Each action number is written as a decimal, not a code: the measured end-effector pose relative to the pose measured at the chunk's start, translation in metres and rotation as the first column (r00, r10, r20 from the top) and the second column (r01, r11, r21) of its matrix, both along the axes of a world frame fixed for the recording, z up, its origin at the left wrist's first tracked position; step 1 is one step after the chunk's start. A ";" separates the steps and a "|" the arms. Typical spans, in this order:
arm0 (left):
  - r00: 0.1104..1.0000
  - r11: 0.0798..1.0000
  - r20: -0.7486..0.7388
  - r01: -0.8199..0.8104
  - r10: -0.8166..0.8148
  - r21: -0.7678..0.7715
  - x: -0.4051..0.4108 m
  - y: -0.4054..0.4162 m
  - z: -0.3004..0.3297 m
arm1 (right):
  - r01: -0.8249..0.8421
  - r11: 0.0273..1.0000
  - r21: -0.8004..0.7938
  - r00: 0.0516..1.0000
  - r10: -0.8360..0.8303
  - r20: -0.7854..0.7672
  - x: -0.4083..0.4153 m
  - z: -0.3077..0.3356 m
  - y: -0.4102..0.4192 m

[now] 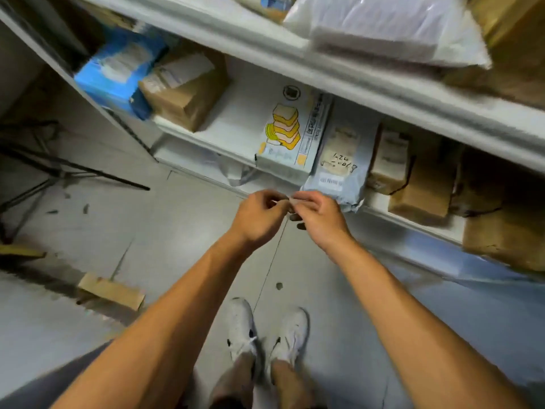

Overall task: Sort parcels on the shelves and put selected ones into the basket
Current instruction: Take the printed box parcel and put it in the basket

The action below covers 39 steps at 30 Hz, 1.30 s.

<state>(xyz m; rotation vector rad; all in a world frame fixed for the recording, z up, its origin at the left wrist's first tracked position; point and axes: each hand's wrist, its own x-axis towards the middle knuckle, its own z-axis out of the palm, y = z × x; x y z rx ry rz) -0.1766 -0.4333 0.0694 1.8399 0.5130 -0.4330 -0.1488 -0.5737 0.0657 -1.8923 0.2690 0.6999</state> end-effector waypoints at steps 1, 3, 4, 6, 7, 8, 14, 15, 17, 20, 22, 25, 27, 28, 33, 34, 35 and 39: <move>0.999 0.999 0.021 -0.038 0.038 -0.015 0.014 0.002 -0.024 | 0.051 0.999 -0.005 0.997 -0.050 0.063 0.012 -0.022 0.003; 0.990 0.992 0.065 -0.121 0.123 -0.025 0.044 0.007 -0.069 | 0.160 0.987 -0.010 0.966 -0.155 0.209 0.039 -0.060 0.007; 0.984 0.988 0.087 -0.153 0.154 -0.019 0.058 0.009 -0.087 | 0.208 0.978 -0.015 0.943 -0.197 0.269 0.052 -0.073 0.009; 0.953 0.965 0.159 -0.261 0.257 0.005 0.085 0.012 -0.116 | 0.293 0.956 -0.027 0.901 -0.266 0.343 0.076 -0.090 0.011; 0.925 0.940 0.183 -0.341 0.333 0.014 0.096 0.013 -0.127 | 0.318 0.946 -0.056 0.887 -0.276 0.370 0.085 -0.095 0.011; 0.892 0.908 0.189 -0.418 0.411 -0.003 0.104 0.012 -0.134 | 0.322 0.940 -0.108 0.879 -0.255 0.402 0.095 -0.099 0.011; 0.792 0.527 -0.232 -0.563 0.565 -0.637 0.121 0.005 -0.147 | 0.197 0.973 -0.121 0.881 -0.121 0.457 0.109 -0.101 0.023; 0.784 0.474 -0.269 -0.569 0.560 -0.671 0.118 0.008 -0.144 | 0.180 0.980 -0.082 0.873 -0.121 0.473 0.107 -0.099 0.023; 0.757 0.360 -0.360 -0.600 0.546 -0.714 0.111 0.018 -0.134 | 0.123 0.992 0.015 0.862 -0.115 0.494 0.096 -0.093 0.022; 0.772 -0.011 -0.538 -0.568 0.338 -0.823 0.091 0.034 -0.129 | 0.170 0.972 0.164 0.830 -0.231 0.508 0.079 -0.085 0.022; 0.828 -0.193 -0.542 -0.514 0.145 -0.836 0.073 0.044 -0.132 | 0.258 0.936 0.239 0.805 -0.345 0.482 0.071 -0.082 0.025; 0.832 -0.208 -0.554 -0.539 0.018 -0.816 0.059 0.055 -0.141 | 0.263 0.916 0.302 0.824 -0.376 0.425 0.064 -0.079 0.035; 0.829 -0.151 -0.554 -0.539 0.079 -0.829 0.054 0.054 -0.139 | 0.198 0.928 0.315 0.870 -0.314 0.380 0.063 -0.076 0.042; 0.823 -0.093 -0.548 -0.540 0.148 -0.836 0.052 0.054 -0.138 | 0.170 0.935 0.311 0.905 -0.273 0.326 0.065 -0.078 0.044; 0.845 0.589 -0.005 -0.378 0.535 -0.714 0.026 0.064 -0.137 | 0.231 0.887 0.399 0.971 -0.238 -0.032 0.066 -0.086 0.053; 0.836 0.738 0.193 -0.315 0.514 -0.597 0.017 0.066 -0.132 | 0.247 0.867 0.432 0.968 -0.240 -0.072 0.064 -0.087 0.053; 0.821 0.870 0.384 -0.249 0.423 -0.425 0.009 0.067 -0.125 | 0.285 0.836 0.469 0.959 -0.248 -0.139 0.061 -0.086 0.054; 0.613 0.949 0.789 -0.231 -0.030 0.215 -0.010 0.070 -0.100 | 0.523 0.634 0.570 0.849 -0.327 -0.415 0.042 -0.093 0.047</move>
